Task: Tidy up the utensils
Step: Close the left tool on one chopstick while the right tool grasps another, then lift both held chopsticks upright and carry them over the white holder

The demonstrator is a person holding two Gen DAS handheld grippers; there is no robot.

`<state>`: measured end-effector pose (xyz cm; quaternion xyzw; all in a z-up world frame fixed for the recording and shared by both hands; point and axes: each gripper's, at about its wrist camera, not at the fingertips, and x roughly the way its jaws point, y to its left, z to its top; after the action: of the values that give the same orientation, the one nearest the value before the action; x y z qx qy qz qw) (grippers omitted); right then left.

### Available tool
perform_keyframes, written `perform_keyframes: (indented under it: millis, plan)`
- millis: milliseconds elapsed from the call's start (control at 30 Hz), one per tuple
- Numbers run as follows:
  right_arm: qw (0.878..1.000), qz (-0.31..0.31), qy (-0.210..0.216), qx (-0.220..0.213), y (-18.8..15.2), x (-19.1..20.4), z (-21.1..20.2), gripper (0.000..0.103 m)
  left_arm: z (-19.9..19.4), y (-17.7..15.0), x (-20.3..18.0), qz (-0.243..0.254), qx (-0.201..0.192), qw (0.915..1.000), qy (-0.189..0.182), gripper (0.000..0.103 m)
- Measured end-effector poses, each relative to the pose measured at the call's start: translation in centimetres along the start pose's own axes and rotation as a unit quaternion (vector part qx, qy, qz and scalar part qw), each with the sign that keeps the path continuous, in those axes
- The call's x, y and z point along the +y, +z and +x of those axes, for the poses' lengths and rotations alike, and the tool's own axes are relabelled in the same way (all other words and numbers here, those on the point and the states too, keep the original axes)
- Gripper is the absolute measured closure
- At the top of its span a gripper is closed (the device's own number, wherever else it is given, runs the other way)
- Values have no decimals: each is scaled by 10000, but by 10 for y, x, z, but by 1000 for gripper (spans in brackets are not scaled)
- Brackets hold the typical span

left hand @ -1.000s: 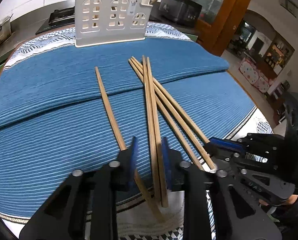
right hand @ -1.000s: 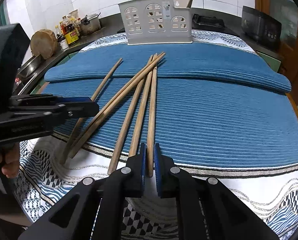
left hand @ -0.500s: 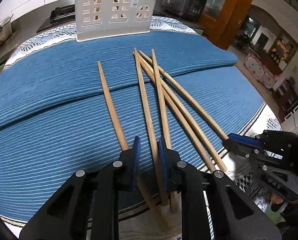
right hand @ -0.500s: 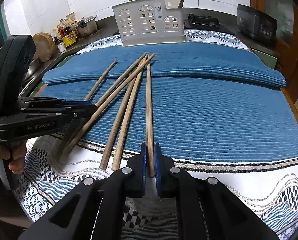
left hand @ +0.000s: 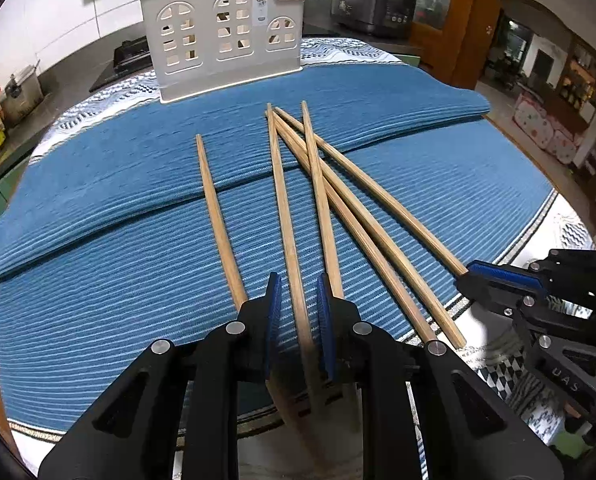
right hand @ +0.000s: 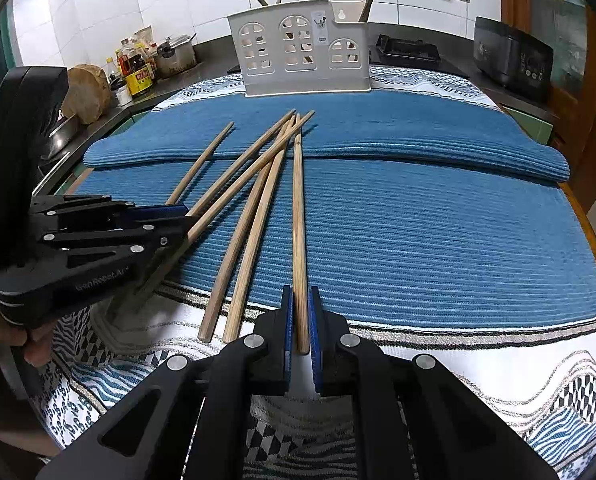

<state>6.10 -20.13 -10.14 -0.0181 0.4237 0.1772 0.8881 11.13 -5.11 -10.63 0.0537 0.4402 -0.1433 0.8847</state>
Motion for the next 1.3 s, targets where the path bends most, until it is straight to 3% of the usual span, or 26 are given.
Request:
perform_keyframes:
  millis: [67, 300, 600, 1000, 1300]
  plan:
    - [10000, 52, 62, -15, 0, -2, -1, 96, -1, -1, -4, 65, -22, 9999, 119, 96]
    - [9996, 41, 80, -268, 3, -3, -22, 96, -7, 2, 7, -223, -12, 9996, -160, 98]
    - [9958, -97, 67, -910, 28, -3, -65, 96, -42, 17, 25, -520, -596, 9962, -374, 98]
    - [9910, -289, 230, -1290, 84, -7, -89, 96, -61, 38, 38, -665, -1055, 9910, -489, 98]
    - [9878, -526, 458, -1396, 159, -18, -110, 96, -78, 70, 57, -570, -1289, 9890, -441, 98]
